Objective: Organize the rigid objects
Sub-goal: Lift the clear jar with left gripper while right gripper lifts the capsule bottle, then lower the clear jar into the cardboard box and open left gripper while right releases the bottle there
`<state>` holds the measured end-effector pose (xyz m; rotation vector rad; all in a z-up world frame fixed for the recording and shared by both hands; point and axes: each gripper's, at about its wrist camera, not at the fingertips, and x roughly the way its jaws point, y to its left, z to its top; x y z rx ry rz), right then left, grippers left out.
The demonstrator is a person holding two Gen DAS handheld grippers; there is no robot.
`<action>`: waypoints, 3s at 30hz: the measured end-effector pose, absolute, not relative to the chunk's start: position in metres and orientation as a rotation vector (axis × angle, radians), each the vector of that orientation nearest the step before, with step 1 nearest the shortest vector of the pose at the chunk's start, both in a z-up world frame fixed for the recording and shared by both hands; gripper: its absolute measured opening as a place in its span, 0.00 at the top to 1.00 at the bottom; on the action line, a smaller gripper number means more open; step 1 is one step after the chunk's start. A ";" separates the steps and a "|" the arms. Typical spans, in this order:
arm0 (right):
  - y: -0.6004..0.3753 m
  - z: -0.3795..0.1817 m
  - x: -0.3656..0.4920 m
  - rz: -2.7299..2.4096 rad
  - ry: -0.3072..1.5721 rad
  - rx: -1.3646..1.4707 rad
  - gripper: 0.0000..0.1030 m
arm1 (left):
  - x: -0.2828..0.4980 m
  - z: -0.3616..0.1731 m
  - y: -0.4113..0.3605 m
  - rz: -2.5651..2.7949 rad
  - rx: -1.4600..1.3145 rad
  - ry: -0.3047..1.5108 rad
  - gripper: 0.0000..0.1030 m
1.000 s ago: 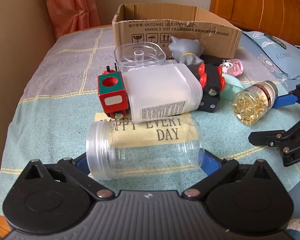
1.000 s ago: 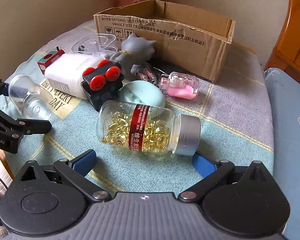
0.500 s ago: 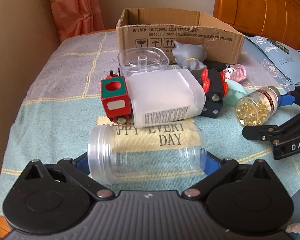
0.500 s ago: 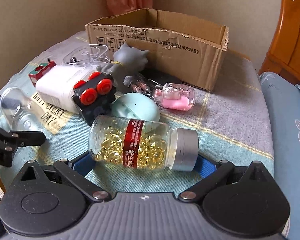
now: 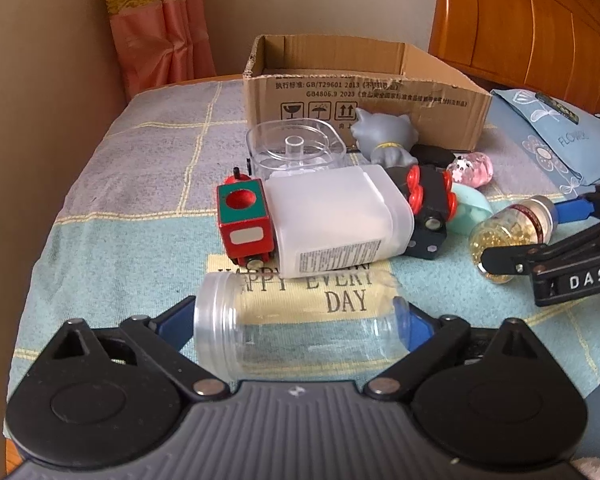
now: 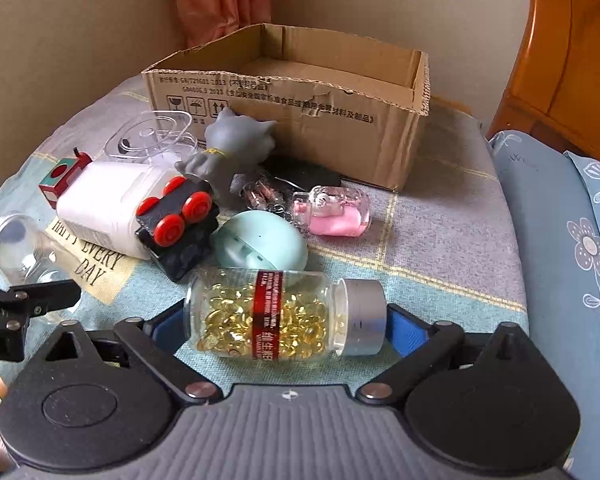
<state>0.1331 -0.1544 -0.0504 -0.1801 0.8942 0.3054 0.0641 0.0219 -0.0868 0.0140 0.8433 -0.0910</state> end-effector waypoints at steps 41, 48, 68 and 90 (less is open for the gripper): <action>-0.173 0.075 0.235 0.366 0.769 -0.156 0.07 | 0.288 0.030 -0.008 -0.281 0.182 0.864 0.12; -0.172 0.072 0.256 0.344 0.782 -0.159 0.07 | 0.343 0.011 -0.016 -0.227 0.174 0.876 0.12; -0.163 0.059 0.321 0.317 0.811 -0.149 0.23 | 0.307 0.026 0.012 -0.251 0.195 0.817 0.07; -0.157 0.077 0.245 0.271 0.761 -0.116 0.00 | 0.219 0.034 0.038 -0.225 0.142 0.717 0.01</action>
